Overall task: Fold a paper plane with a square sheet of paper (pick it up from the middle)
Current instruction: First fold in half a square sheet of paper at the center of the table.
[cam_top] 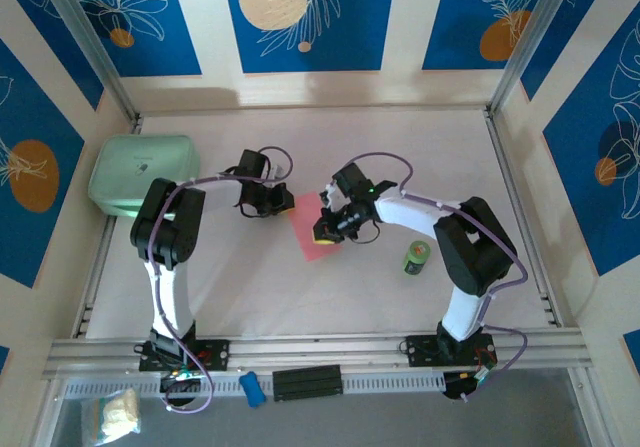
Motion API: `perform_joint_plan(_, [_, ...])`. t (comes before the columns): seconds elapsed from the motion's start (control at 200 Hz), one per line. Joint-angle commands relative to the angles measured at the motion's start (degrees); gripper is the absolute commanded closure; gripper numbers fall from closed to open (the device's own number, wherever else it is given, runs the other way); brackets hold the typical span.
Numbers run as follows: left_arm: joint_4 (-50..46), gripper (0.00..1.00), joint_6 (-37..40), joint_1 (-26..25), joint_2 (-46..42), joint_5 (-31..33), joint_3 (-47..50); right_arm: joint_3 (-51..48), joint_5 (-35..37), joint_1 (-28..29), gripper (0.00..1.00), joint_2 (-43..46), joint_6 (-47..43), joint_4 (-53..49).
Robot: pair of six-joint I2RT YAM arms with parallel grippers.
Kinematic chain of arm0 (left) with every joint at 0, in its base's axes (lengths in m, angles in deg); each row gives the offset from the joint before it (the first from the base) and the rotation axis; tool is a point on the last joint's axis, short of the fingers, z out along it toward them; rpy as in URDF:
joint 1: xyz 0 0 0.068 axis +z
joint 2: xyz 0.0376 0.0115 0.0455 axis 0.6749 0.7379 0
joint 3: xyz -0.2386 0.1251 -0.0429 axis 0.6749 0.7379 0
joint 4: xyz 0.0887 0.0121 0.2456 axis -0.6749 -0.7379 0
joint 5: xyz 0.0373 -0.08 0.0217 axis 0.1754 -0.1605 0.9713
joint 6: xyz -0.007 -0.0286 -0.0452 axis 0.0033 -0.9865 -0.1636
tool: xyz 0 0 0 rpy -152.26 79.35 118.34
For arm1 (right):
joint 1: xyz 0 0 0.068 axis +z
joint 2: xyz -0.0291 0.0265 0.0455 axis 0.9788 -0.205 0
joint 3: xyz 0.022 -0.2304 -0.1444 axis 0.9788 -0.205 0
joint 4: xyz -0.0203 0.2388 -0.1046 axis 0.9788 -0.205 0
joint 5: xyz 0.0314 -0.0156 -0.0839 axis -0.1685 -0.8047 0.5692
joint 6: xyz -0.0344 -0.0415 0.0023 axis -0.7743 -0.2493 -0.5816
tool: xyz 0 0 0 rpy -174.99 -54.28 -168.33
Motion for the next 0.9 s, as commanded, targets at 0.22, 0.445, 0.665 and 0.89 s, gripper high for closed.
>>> perform_joint_plan(0.22, [-3.7, 0.68, 0.1, -0.3, -8.6, 4.4, -4.1, 4.4, 4.6, -3.5, 0.89, -5.7, 2.7, 0.0])
perform_joint_plan(0.445, [5.0, 0.57, -14.3, -1.9, -15.1, 6.6, 7.4, 6.0, 5.7, -2.6, 0.88, -10.0, 4.6, -1.3])
perform_joint_plan(0.665, [7.5, 0.55, -18.6, -4.8, -14.1, 7.0, 10.5, 4.5, 9.1, -2.0, 0.92, -12.3, 10.6, -0.8])
perform_joint_plan(0.89, [9.5, 0.55, -19.3, -6.1, -8.4, 4.9, 8.2, 0.9, 10.6, -0.9, 0.92, -11.9, 20.9, 3.6])
